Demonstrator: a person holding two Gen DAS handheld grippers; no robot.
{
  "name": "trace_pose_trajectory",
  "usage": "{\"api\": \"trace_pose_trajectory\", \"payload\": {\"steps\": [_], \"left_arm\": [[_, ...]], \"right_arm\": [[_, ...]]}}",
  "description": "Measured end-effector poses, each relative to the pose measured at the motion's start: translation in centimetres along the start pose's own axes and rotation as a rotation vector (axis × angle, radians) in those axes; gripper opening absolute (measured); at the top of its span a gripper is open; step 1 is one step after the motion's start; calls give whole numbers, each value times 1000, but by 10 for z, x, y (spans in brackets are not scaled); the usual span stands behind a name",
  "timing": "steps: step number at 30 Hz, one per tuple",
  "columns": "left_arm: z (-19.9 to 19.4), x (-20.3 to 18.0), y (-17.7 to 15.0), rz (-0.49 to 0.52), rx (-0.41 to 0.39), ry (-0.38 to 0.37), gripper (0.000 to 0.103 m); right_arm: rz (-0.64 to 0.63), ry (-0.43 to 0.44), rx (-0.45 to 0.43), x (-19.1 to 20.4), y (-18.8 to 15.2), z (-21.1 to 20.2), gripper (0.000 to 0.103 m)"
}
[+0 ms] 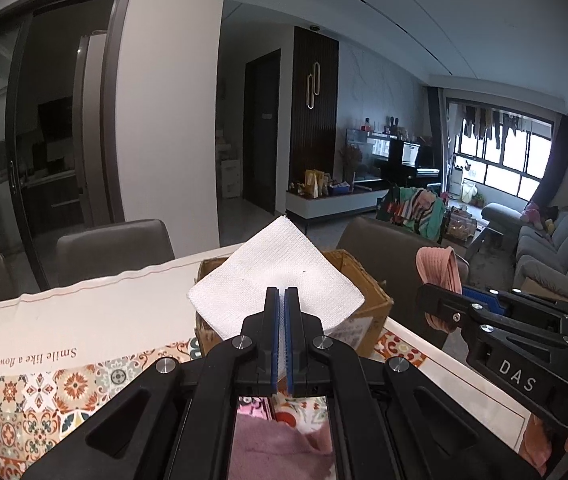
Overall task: Organize soft objects
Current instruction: 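Lift and carry the elastic band and white cloth over the box with both tools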
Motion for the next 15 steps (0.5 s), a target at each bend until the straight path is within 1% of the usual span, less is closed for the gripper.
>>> {"api": "trace_pose_trajectory", "payload": {"steps": [8,11,15], "left_arm": [[27,3,6,19,12,-10,4],[46,5,9,23,27,-19,4],[64,8,9,19,51,-24,4]], "right_arm": [[-20,-2,-18,-4,16,27,14],[-9,9,-10,-7,18,38,15],[-12,3,3,-13,21,57,14]]}}
Point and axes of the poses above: each gripper's, at about its wrist camera, not at the fingertips, and z roughly the way its jaws point, x to its left, y to its top, the point moved 4 cm from there along z, roughly the way its jaws point, and after that the axes turned 6 degrees about -x, right-handed, at the moved point
